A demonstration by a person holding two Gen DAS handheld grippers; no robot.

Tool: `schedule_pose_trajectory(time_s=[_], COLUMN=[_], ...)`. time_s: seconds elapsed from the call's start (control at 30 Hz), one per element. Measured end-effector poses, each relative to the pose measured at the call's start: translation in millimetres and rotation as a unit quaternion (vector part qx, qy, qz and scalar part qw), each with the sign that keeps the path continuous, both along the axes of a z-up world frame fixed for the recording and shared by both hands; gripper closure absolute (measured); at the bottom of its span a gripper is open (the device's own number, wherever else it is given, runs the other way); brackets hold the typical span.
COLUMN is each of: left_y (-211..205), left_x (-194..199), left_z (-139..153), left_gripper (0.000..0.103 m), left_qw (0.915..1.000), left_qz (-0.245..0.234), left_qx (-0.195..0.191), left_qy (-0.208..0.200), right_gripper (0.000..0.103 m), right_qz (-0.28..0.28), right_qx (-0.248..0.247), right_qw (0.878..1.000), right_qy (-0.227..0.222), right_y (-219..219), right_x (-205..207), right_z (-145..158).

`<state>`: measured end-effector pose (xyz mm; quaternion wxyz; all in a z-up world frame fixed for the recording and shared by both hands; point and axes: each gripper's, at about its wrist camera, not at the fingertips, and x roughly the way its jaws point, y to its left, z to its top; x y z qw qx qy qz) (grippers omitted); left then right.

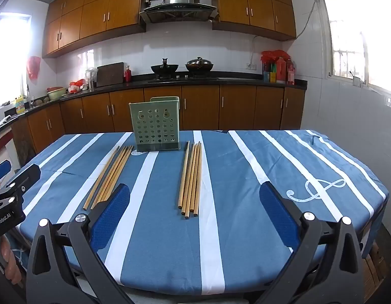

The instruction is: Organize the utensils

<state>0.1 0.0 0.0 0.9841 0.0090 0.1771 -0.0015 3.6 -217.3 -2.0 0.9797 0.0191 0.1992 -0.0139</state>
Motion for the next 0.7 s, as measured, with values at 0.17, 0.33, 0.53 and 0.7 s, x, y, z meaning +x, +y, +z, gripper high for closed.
schedule_pose_trajectory(time_s=[0.17, 0.33, 0.53, 0.7], left_y=[-0.5, -0.1, 0.3, 0.3], left_x=[0.1, -0.2, 0.2, 0.0], left_z=[0.0, 0.0, 0.0, 0.0], left_gripper=[0.004, 0.004, 0.004, 0.004], left_qw=[1.0000, 1.0000, 1.0000, 1.0000], left_qz=[0.000, 0.000, 0.000, 0.000], left_qx=[-0.001, -0.002, -0.003, -0.002], left_qy=[0.001, 0.001, 0.001, 0.001], right_gripper=[0.002, 0.002, 0.002, 0.002], right_qz=[0.000, 0.000, 0.000, 0.000], right_qx=[0.000, 0.001, 0.001, 0.001], right_qw=[1.000, 1.000, 1.000, 1.000], right_qy=[0.000, 0.000, 0.000, 0.000], right_y=[-0.5, -0.8, -0.4, -0.4], right_x=[-0.2, -0.4, -0.5, -0.6], right_z=[-0.3, -0.5, -1.1, -1.3])
